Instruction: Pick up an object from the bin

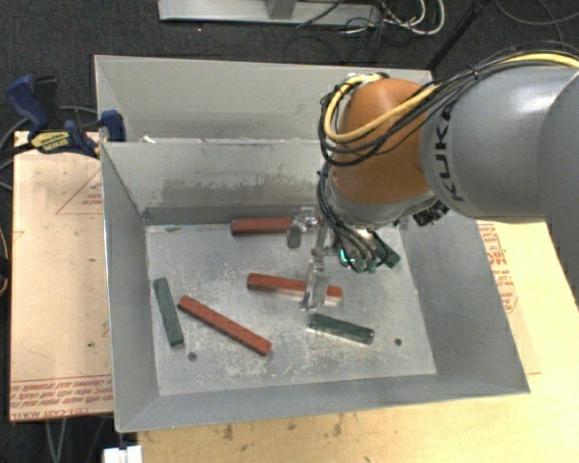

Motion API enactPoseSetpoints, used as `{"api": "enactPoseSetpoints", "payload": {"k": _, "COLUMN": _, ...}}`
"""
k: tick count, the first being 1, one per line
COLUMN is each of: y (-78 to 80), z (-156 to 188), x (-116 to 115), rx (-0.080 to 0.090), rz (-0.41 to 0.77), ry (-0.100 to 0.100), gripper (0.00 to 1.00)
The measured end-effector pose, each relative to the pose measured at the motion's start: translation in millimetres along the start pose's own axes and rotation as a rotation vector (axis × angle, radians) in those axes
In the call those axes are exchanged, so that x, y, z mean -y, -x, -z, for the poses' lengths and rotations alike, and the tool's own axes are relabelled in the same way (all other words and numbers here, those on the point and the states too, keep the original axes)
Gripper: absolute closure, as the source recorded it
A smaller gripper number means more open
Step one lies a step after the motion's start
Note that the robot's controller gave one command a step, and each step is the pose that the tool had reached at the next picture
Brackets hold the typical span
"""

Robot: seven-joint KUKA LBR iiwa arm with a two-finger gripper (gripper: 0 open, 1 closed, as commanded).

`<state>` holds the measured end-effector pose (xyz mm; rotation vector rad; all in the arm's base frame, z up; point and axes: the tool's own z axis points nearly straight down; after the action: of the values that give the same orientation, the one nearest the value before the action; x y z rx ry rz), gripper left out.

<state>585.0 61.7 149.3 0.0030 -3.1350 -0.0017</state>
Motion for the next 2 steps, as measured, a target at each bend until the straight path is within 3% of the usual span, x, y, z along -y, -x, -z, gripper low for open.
{"api": "enactPoseSetpoints", "payload": {"k": 1, "y": 20.3, "z": -83.7, "x": 12.5, "rx": 0.002, "rz": 0.014, "ry": -0.001, "gripper": 0.0}}
{"api": "enactPoseSetpoints", "payload": {"k": 2, "y": 22.3, "z": -78.7, "x": 12.0, "rx": 0.009, "rz": 0.015, "ry": 0.001, "gripper": 1.0}}
